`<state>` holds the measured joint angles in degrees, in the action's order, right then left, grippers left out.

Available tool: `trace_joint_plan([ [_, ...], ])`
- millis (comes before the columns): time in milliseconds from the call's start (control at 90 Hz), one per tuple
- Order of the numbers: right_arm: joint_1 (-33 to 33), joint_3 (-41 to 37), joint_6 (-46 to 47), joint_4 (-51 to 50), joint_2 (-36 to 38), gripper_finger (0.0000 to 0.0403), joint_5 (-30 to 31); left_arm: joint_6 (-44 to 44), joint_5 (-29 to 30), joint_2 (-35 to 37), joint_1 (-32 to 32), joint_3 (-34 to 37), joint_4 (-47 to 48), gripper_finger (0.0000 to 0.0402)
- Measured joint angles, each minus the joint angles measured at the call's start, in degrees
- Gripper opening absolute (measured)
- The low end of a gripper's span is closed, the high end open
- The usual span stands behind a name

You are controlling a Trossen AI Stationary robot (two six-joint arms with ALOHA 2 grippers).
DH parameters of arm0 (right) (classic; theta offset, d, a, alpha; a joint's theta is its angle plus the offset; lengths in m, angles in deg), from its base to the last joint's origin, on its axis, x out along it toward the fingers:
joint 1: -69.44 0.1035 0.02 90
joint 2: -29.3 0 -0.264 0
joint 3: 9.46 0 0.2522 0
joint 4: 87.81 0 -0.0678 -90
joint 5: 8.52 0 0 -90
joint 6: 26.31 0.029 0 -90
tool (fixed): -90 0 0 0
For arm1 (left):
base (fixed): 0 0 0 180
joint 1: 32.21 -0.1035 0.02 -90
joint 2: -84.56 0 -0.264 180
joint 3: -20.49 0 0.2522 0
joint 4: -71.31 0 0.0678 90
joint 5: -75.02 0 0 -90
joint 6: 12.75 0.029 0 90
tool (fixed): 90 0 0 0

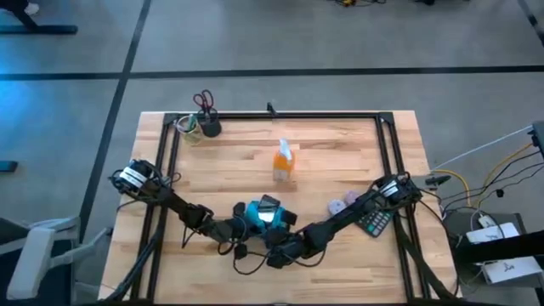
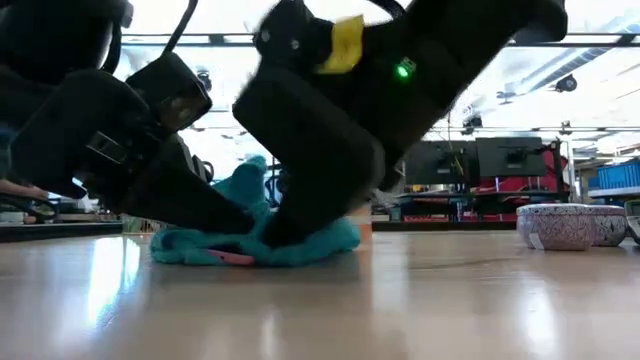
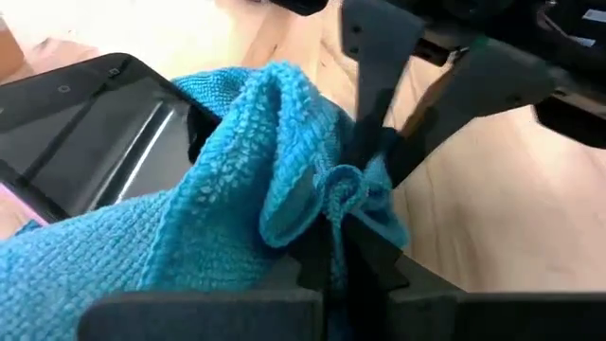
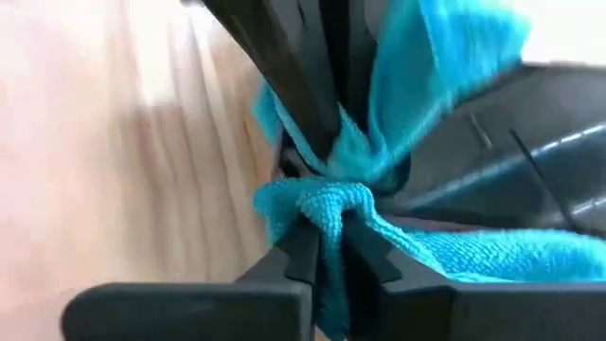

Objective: Apply microfiber cloth
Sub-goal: Wipe the front and back of the cellphone using the blue microfiber cloth

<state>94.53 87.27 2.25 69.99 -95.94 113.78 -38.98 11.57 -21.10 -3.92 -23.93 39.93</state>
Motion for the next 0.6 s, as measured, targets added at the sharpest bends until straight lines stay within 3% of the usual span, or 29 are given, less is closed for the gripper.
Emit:
trace_joint_plan([
  [256,-0.9,0.9,-4.0,4.9,0.1,0.0001,0.6,-0.2,0.1,2.8,-0.5,0.3,1.8,0.0000],
  [600,-2.7,0.5,-3.6,6.1,-3.7,0.0000,-1.3,-3.0,3.1,10.7,-2.3,0.6,14.1,0.0000],
])
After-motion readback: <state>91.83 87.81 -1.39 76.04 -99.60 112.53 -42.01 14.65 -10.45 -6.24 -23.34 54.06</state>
